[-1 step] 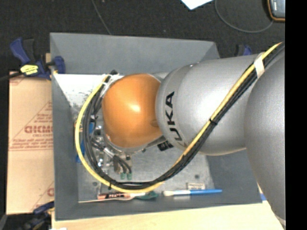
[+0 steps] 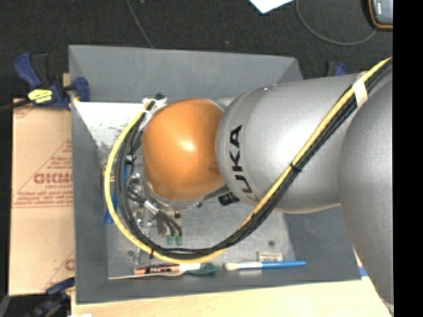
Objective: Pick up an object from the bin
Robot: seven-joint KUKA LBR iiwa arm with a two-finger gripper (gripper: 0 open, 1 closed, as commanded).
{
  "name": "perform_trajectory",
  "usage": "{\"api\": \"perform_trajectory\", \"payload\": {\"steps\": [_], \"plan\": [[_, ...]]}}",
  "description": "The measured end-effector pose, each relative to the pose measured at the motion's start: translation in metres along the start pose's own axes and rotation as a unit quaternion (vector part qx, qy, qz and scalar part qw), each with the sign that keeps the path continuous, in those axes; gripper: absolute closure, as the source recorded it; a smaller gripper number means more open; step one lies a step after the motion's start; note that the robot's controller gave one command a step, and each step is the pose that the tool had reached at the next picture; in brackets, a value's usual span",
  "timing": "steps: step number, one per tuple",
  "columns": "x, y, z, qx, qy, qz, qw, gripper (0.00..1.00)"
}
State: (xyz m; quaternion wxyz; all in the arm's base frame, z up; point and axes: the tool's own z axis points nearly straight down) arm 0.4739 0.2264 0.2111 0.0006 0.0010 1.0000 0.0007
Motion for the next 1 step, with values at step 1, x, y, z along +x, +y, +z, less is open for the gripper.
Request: {"api": "perform_trajectory", "payload": {"steps": [1], "plan": [[-0.0747, -0.0561, 0.1359, -0.002, -0.0101, -0.057, 0.9983, 0.0]]}}
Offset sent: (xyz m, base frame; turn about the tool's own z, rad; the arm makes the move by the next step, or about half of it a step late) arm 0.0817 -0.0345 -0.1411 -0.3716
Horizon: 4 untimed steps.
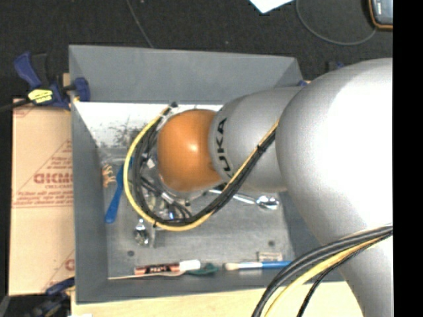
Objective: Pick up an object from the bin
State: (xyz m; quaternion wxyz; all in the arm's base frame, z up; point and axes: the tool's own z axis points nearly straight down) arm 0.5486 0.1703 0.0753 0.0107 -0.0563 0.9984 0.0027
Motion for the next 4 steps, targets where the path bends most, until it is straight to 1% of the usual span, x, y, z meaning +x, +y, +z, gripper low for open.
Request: {"api": "perform_trajectory", "payload": {"steps": [1, 2, 3, 4], "plan": [[-0.012, 0.021, 0.002, -0.002, 0.0023, -0.127, 0.9919, 0.0], [-0.003, 0.002, -0.003, -0.002, -0.0034, -0.008, 1.0, 0.0], [0.017, 0.002, 0.001, -0.003, -0.0049, -0.303, 0.9529, 0.0], [-0.004, 0.005, 0.001, -0.003, -0.0063, -0.174, 0.9848, 1.0]]}}
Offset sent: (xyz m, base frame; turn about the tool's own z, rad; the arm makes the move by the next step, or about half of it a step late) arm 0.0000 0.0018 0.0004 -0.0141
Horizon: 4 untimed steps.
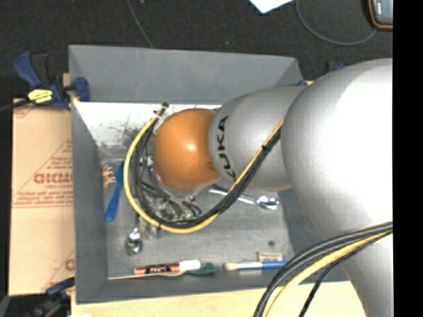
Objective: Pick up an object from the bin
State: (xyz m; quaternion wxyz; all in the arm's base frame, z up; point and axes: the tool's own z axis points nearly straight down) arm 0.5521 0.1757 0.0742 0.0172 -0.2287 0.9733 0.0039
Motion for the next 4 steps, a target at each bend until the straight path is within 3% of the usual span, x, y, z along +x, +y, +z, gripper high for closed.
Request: {"api": "perform_trajectory", "payload": {"steps": [2, 4], "plan": [[0.0, 0.0, -0.002, 0.0, 0.0002, 0.0, 1.0, 1.0], [-0.001, -0.001, -0.074, 0.0, 0.0007, 0.002, 1.0, 1.0]]}}
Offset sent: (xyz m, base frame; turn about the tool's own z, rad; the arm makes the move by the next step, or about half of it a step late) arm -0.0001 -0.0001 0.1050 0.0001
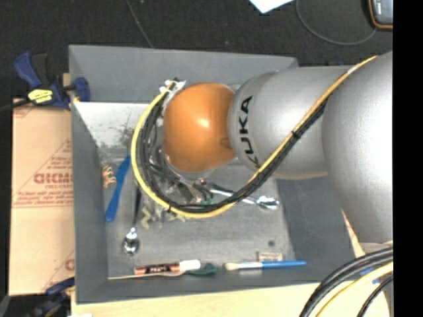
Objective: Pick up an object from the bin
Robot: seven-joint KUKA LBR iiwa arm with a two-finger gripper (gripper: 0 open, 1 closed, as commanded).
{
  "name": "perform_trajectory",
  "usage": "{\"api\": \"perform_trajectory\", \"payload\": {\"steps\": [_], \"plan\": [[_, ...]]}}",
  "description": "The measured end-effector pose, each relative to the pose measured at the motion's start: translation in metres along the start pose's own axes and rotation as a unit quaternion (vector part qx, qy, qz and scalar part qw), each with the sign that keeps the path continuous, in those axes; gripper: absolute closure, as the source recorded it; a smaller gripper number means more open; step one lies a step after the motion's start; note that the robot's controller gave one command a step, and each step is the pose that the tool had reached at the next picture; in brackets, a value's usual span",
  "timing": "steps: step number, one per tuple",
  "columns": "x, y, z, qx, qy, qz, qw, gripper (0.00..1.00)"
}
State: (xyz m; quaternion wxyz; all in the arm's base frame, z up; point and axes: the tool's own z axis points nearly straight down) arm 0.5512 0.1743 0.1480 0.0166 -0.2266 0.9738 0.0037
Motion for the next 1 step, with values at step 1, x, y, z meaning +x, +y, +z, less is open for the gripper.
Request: {"api": "perform_trajectory", "payload": {"steps": [1], "plan": [[-0.0016, -0.0004, -0.0277, 0.0, -0.0016, 0.0, 1.0, 1.0]]}}
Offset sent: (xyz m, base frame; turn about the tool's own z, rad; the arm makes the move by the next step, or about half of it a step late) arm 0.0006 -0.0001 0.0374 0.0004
